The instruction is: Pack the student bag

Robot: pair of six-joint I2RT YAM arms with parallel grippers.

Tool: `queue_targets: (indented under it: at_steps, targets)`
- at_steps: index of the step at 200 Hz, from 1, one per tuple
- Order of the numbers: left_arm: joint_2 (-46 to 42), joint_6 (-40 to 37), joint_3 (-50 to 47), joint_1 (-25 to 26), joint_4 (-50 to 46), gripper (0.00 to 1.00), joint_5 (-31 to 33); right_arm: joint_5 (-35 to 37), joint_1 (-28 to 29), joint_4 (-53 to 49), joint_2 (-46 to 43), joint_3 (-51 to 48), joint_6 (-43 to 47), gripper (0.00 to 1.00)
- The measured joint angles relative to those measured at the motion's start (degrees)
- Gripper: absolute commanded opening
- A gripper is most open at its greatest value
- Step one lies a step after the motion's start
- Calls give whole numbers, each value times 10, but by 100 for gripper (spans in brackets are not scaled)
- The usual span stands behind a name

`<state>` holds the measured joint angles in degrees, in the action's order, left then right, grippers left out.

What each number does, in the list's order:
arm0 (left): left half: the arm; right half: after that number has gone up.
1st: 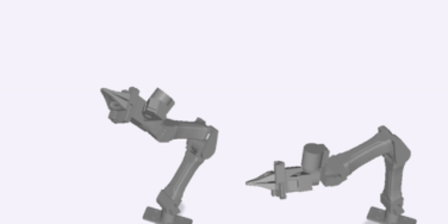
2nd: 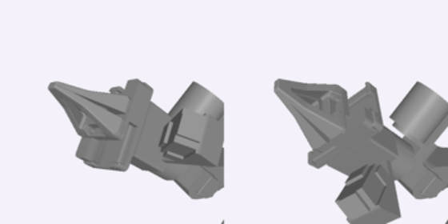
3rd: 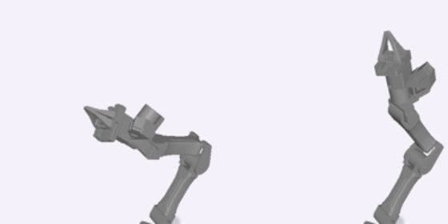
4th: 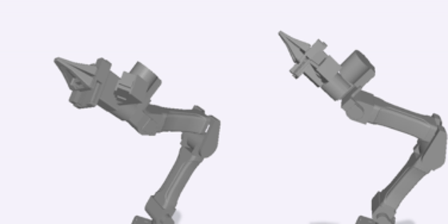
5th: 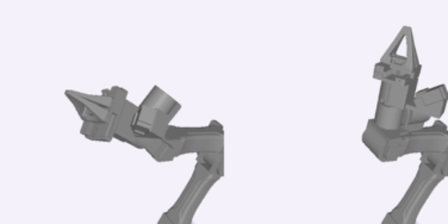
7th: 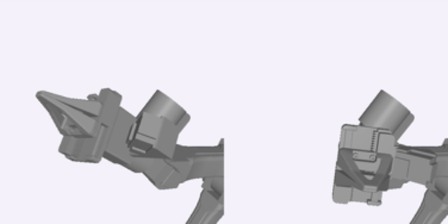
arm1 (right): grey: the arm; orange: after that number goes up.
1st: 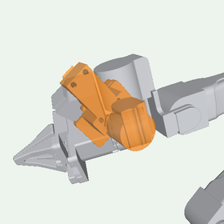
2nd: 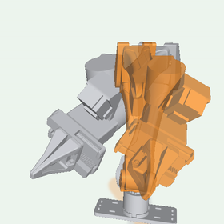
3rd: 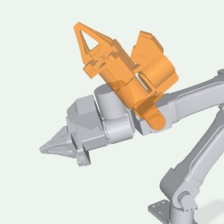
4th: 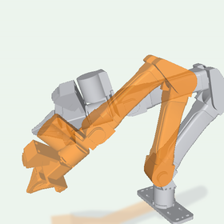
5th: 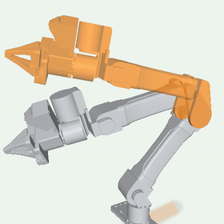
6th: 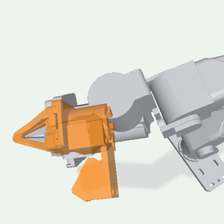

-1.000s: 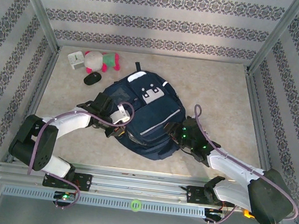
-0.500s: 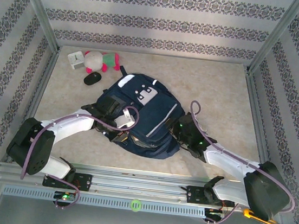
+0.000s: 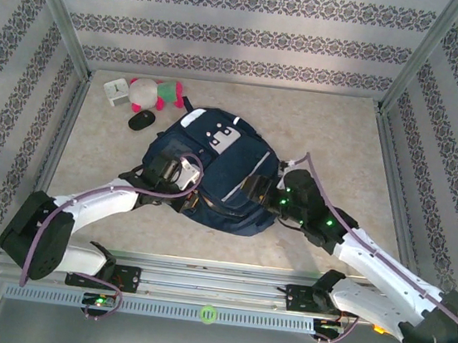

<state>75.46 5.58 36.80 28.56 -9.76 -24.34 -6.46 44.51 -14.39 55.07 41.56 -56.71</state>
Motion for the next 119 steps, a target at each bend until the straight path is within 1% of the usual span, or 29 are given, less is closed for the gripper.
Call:
queue_targets:
  at_steps: [17, 30, 44, 78, 104, 119]
  targets:
    - [-8, 24, -7, 0, 17, 0, -3, -15, 44, -7, 46, 23, 16, 66]
    - [-12, 37, -11, 0, 28, 0, -5, -26, 70, -10, 105, 47, 33, 63]
    - [-15, 46, -16, 0, 34, 0, -5, -41, 83, -8, 167, 74, 51, 58]
    - [-20, 58, -27, 0, 56, 0, -8, -50, 86, 15, 283, 115, 74, 44]
    - [-20, 69, -37, 0, 69, 0, -11, -50, 79, 44, 338, 122, 74, 32]
    - [-20, 76, -40, 0, 77, 0, -10, -50, 71, 61, 360, 122, 62, 28]
